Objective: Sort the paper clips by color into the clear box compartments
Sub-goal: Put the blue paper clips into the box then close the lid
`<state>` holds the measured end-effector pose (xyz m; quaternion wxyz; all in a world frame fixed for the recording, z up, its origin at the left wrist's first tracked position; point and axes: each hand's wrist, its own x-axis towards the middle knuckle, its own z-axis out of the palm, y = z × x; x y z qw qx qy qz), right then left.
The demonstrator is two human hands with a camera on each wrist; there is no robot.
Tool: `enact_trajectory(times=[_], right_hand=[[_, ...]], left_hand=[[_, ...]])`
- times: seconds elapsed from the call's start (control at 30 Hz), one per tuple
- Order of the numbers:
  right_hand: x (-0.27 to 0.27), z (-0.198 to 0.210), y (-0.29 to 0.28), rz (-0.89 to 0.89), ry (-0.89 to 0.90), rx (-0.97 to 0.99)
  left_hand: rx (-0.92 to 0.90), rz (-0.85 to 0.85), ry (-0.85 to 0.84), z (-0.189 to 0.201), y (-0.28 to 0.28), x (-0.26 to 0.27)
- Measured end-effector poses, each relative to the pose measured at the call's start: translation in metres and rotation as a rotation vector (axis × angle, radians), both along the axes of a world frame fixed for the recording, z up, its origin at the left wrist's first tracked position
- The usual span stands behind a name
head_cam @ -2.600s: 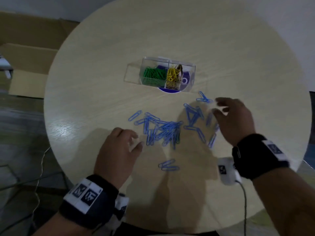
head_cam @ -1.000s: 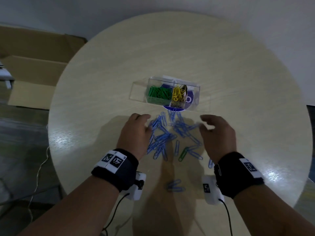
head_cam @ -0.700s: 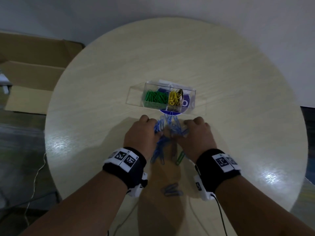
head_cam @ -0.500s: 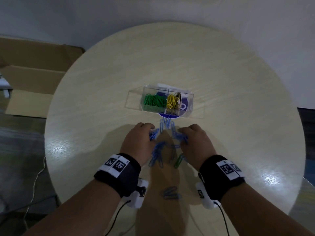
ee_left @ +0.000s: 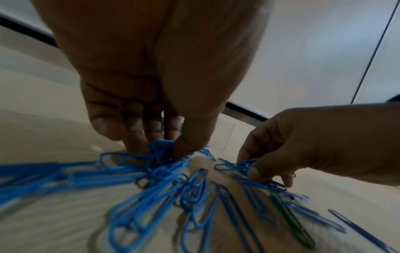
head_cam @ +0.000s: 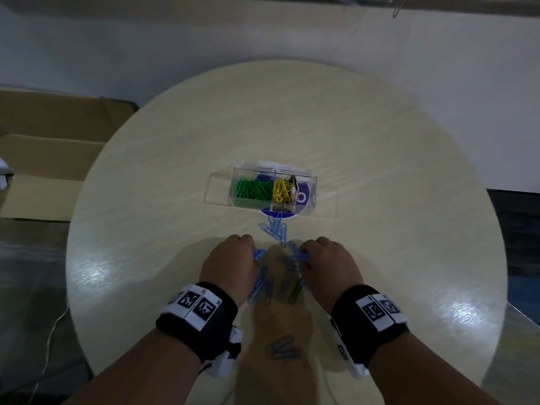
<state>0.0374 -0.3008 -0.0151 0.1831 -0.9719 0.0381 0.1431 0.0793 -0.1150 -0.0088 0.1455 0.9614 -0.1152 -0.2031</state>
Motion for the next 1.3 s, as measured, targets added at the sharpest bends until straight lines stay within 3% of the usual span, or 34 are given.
enact_trajectory(times=[0.17,0.33,0.47,0.7,0.77,1.03,1.2,1.3], right_hand=[[-0.005,0.001,-0.011,-0.039,-0.049,0.093],[-0.006,0.006,-0.028,-0.241,-0.145,0.228],[-0.005,0.020,-0.044,-0.329,-0.227,0.295],[0.010,0.041,-0.057,-0.435,-0.257,0.392],[0.018,0.049,-0.058,-0.449,-0.258,0.445],[0.082,0.062,-0.045,-0.403,-0.287,0.397],[0.108,0.055,-0.036,-0.304,-0.193,0.275],[0.102,0.052,-0.044,-0.413,-0.285,0.411]], left_hand=[[-0.049,-0.007,-0.079,0.011,-0.002,-0.001],[-0.394,0.178,-0.124,0.048,-0.020,0.016],[-0.611,0.221,-0.137,0.065,-0.055,0.052],[-0.525,0.173,-0.060,0.038,-0.094,0.087],[-0.498,0.169,-0.106,0.038,-0.092,0.087],[-0.596,0.325,-0.249,0.049,-0.045,0.074],[-0.527,0.332,-0.180,0.044,-0.018,0.046],[-0.458,0.280,-0.129,0.037,0.001,0.023]])
